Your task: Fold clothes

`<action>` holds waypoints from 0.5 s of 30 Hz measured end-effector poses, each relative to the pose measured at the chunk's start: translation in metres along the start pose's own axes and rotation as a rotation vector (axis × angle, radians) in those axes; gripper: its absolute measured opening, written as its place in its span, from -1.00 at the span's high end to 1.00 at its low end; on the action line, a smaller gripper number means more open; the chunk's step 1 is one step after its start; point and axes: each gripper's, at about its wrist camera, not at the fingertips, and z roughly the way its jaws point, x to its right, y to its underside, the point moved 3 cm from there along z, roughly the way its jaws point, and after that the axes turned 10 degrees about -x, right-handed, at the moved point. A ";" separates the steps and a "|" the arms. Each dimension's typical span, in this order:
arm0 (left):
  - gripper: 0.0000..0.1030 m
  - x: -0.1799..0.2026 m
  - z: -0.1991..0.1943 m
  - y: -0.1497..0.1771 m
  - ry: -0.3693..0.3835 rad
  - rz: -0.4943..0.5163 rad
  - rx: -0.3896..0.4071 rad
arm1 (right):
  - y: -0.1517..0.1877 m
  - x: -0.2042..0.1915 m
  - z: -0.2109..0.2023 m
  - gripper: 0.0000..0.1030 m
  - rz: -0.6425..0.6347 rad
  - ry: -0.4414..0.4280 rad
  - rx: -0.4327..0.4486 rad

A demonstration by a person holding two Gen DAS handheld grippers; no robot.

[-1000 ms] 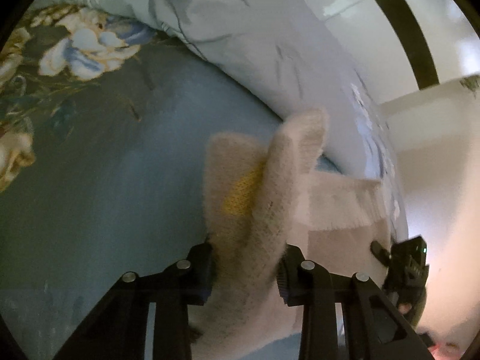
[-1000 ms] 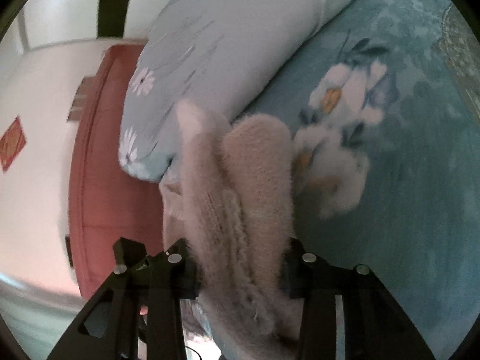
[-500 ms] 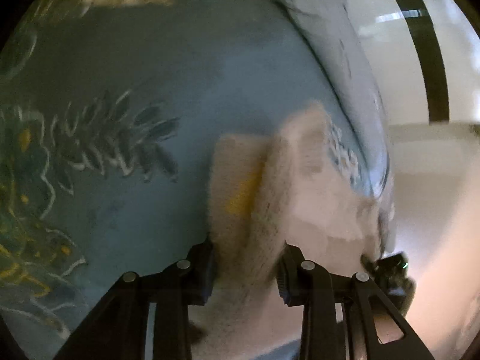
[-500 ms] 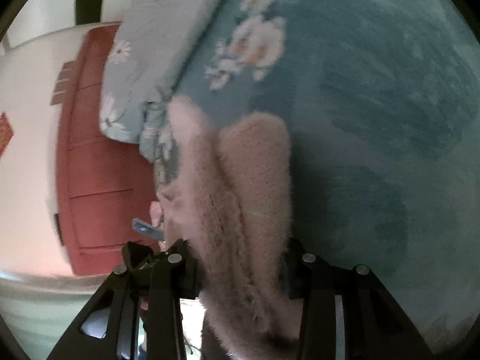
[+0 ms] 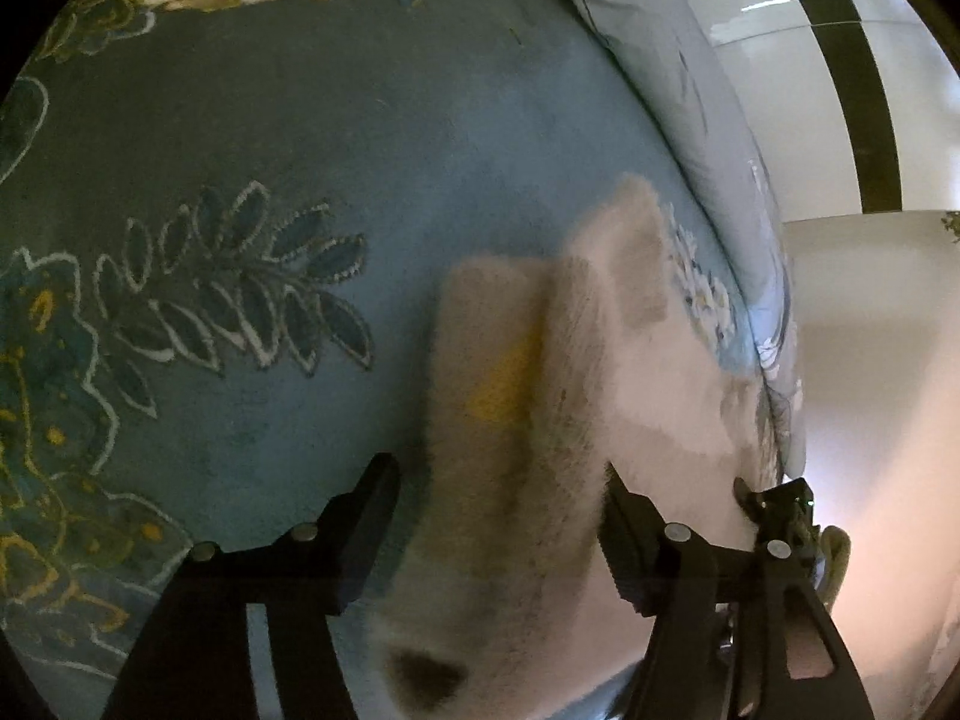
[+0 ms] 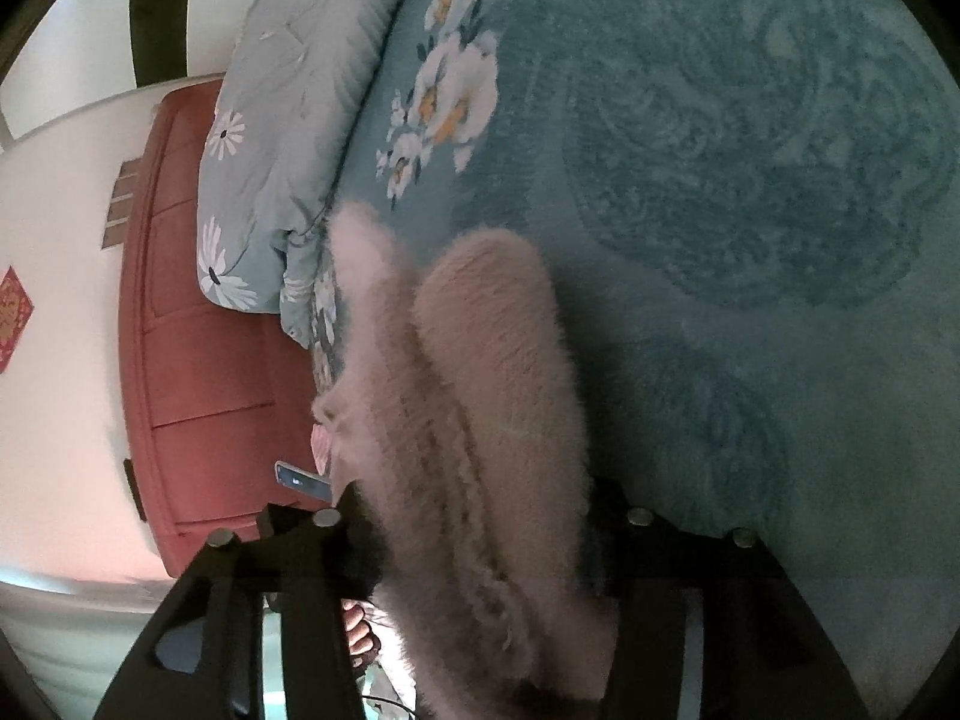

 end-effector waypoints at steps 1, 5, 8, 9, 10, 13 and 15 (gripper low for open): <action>-0.39 0.000 0.002 0.000 0.011 -0.006 -0.001 | -0.001 0.001 0.001 -0.10 0.004 0.000 0.003; -0.50 0.001 0.009 0.002 0.037 -0.018 0.018 | -0.002 0.001 0.004 -0.16 0.017 0.002 0.018; -0.50 0.007 0.010 0.006 0.038 -0.005 0.026 | -0.001 -0.001 0.005 -0.16 0.021 0.014 0.033; -0.48 0.009 0.010 0.008 0.042 -0.001 0.027 | 0.000 -0.001 0.005 -0.16 0.025 0.016 0.040; -0.48 0.013 0.012 0.008 0.057 0.004 0.023 | 0.001 -0.002 0.004 -0.16 0.031 0.017 0.047; -0.47 0.024 0.018 0.015 0.022 0.036 0.021 | 0.005 -0.003 0.002 -0.16 0.050 0.012 0.069; -0.41 0.028 0.021 0.018 -0.019 0.062 0.037 | 0.009 -0.005 0.001 -0.14 0.062 -0.001 0.083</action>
